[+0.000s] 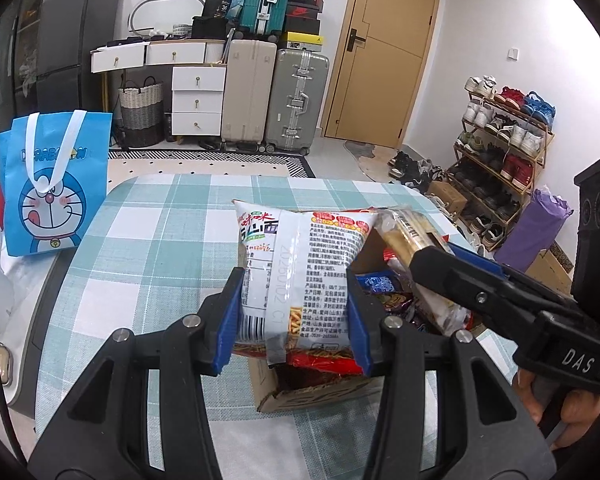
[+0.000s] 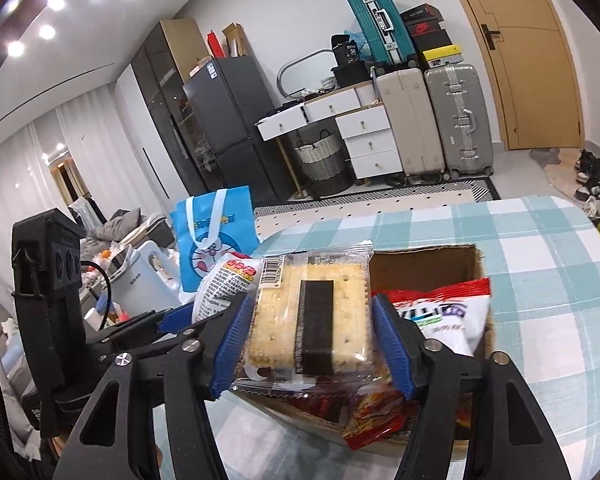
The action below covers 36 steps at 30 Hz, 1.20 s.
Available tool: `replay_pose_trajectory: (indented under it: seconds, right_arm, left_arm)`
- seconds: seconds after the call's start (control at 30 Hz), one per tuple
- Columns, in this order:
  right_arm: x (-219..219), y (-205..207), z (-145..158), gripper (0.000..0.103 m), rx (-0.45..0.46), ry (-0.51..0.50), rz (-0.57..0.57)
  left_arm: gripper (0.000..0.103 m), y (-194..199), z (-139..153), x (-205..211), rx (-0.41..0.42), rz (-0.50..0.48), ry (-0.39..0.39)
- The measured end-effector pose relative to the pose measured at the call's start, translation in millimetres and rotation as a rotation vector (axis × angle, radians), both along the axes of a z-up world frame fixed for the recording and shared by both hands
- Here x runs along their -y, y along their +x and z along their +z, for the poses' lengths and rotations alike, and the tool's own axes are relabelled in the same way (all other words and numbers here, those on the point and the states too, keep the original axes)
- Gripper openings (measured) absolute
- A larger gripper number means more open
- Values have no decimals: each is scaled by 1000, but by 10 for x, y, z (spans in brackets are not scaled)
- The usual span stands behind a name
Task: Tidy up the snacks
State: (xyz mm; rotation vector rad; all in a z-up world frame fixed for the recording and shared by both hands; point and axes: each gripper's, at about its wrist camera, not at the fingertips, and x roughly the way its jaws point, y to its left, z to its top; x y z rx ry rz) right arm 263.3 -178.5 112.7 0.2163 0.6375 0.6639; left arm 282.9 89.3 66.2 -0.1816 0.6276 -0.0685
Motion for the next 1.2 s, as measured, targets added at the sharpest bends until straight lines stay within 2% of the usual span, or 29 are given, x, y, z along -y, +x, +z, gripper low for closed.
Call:
replay_pose_trajectory:
  seconds: [0.13, 0.23, 0.37, 0.47, 0.57, 0.67, 0.73, 0.77, 1.0, 1.07, 1.1, 1.2]
  right_arm:
    - [58, -46, 13, 73, 12, -19, -24]
    - [94, -59, 22, 74, 21, -44, -37]
    - [171, -114, 36, 87, 36, -54, -51]
    - [234, -158, 51, 93, 48, -61, -57]
    - [327, -194, 40, 93, 41, -68, -80]
    - [437, -217, 3, 95, 22, -65, -99]
    - [522, -229, -34, 100, 0, -69, -117]
    - [572, -247, -53, 101, -6, -65, -125]
    - [717, -438, -116, 102, 19, -81, -118]
    - [713, -522, -139, 102, 39, -90, -107]
    - [700, -558, -151, 102, 45, -95, -102]
    - [670, -671, -191, 102, 65, -109, -82]
  left_arm:
    - [43, 10, -5, 36, -3, -8, 0]
    - [43, 33, -27, 75, -12, -16, -5]
    - [44, 34, -33, 160, -13, -23, 34]
    - [43, 14, -15, 207, -8, -42, 25]
    - [44, -12, 8, 265, -4, -73, 14]
    - [59, -53, 30, 353, -3, -83, 42]
    - [75, -104, 39, 387, 7, -81, 54]
    - [80, -133, 44, 396, 10, -84, 56]
    - [87, -414, 30, 432, 27, -98, 74]
    - [92, -492, 15, 417, 35, -98, 74]
    - [101, -545, -1, 416, 40, -97, 74]
    - [102, -716, -40, 411, 67, -96, 74]
